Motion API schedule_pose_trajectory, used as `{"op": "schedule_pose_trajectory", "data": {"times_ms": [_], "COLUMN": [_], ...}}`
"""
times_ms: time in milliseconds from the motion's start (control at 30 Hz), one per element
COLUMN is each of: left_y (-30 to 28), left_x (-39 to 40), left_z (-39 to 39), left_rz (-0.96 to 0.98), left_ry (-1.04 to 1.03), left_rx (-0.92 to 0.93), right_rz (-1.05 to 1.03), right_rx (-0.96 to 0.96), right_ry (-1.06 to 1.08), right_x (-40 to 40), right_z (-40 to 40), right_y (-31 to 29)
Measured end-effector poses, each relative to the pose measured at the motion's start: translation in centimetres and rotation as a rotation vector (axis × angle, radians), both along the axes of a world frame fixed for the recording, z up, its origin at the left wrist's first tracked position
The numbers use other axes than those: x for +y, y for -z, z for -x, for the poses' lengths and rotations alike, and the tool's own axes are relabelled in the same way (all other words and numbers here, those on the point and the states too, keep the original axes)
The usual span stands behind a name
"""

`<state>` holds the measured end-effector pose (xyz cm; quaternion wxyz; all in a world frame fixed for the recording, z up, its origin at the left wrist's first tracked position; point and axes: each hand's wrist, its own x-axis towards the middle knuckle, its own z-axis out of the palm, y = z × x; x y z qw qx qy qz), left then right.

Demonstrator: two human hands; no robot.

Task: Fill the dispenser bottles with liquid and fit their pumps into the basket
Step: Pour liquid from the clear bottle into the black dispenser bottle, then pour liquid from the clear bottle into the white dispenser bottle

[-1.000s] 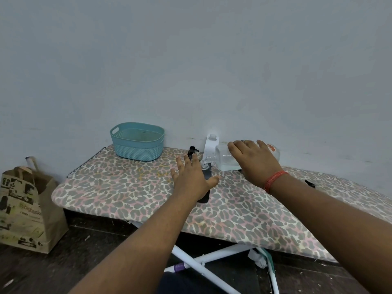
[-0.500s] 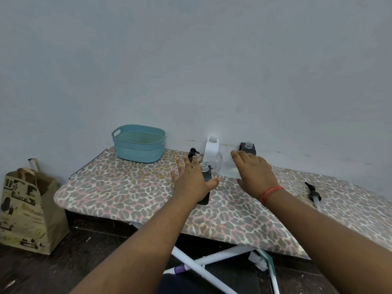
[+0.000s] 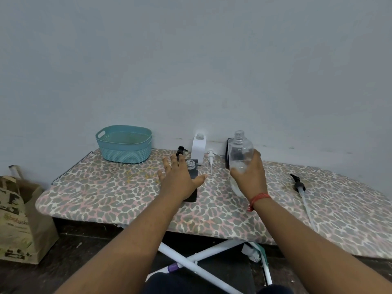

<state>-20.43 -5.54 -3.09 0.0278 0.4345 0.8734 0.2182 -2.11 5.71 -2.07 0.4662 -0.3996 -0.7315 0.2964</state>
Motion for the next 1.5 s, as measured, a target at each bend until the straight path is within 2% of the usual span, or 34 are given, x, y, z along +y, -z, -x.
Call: {"op": "schedule_pose_trajectory", "data": {"times_ms": [400,567,633,767,1000,1100,1267,1367,1500], "left_y": [-0.7,-2.3,-2.7,-2.4,-0.6,-0.8,-2.2,-3.0,-3.1], "left_x": [-0.6,-0.1,0.4,1.4,1.4,1.0,-0.1,-1.2,-3.0], "left_z": [-0.7,-3.0,-4.4,-6.9,-8.2,-8.3,-7.8,-6.6,-4.3], "left_rz": [-0.061,-0.244,-0.275,-0.242,-0.132,-0.116,-0.169,-0.200,-0.248], "left_ry": [0.018,0.148,0.227,0.311,0.338,0.330,0.326,0.281,0.197], "left_rx": [0.002,0.332,0.367,0.334,0.326,0.337,0.377,0.409,0.362], "right_rz": [0.080,0.073,0.078,0.114,0.105,-0.008,-0.398,-0.526,-0.520], "right_rx": [0.073,0.045,0.037,0.044,-0.077,-0.129,-0.144,-0.122,-0.153], "right_ry": [0.076,0.033,0.019,-0.020,-0.016,0.044,0.192,0.118,-0.031], "right_x": [-1.0,-1.2,-1.3,-1.7,-2.1,-3.0,-5.4,-6.9,-8.9], "right_z": [-1.3,-1.9,-2.2,-3.3,-6.3,-7.1,-6.8,-5.3,-2.5], "right_y": [2.5,2.4,2.3,2.7,3.7,3.3,1.4,0.3,0.0]}}
